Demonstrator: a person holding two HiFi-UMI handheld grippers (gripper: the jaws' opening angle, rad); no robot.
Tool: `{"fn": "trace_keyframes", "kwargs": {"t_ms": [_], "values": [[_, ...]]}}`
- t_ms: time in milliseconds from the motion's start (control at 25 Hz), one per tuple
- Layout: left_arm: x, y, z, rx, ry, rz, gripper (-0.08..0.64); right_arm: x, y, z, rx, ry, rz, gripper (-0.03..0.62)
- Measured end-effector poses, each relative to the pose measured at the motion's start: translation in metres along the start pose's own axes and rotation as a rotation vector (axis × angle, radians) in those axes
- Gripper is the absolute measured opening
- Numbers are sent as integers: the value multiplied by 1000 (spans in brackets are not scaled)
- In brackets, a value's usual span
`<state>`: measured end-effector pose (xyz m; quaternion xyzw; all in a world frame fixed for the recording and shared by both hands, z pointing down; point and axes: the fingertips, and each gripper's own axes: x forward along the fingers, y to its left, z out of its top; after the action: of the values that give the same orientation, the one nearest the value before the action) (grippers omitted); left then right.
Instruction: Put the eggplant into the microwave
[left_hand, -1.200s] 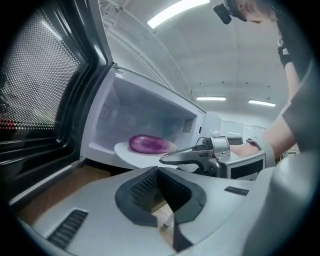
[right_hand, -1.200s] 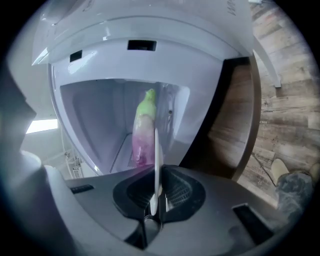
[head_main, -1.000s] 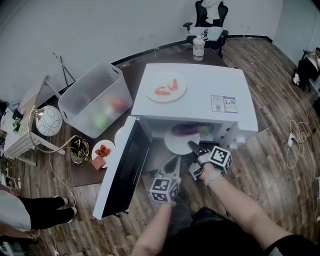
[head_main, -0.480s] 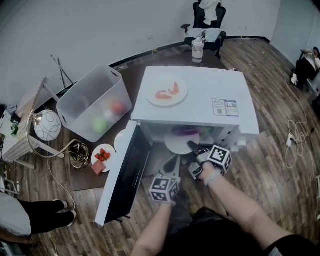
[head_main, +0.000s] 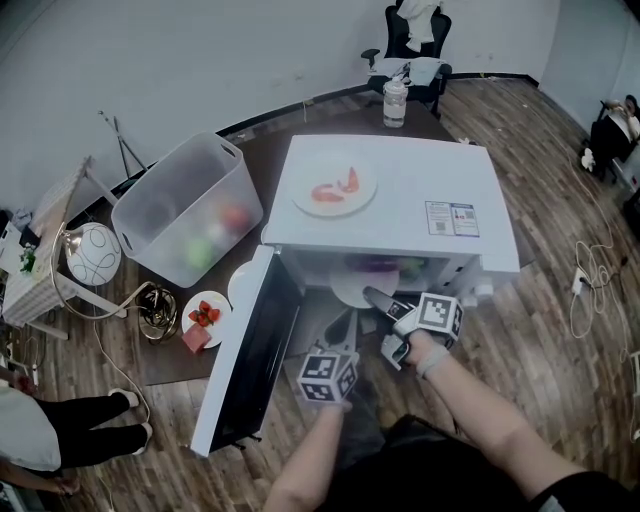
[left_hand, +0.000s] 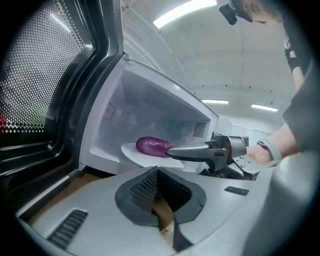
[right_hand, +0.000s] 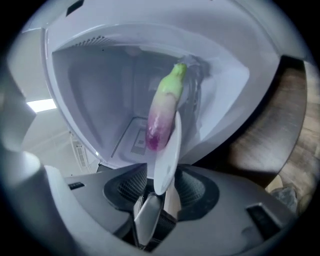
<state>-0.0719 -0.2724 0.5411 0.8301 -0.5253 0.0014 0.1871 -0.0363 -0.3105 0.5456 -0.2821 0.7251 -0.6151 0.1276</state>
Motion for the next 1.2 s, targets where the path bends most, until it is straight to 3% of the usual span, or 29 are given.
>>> {"fn": "trace_keyframes", "kwargs": {"t_ms": [200,360,560,640,920,1200], "values": [[1,4,-1,-9,3,17,0,-6,7,-17,-175,124,39,193],[0,7,0,-14,-2,28,0,-19,6,-31,-281,216,-1,192],[1,1,-2,-5,3,18,0,-27,-2,-35,-605,328,-147,4],[1,-2,-3,-4,5,14,0,-23,0,-38,-702,380,-183,3],[5,-5,-2,5,9,4,0,-14,-2,-42,-749,388,-231,3],[9,-2,1,-10,11,5,0,-8,-5,-34,-728,359,-247,3]]}}
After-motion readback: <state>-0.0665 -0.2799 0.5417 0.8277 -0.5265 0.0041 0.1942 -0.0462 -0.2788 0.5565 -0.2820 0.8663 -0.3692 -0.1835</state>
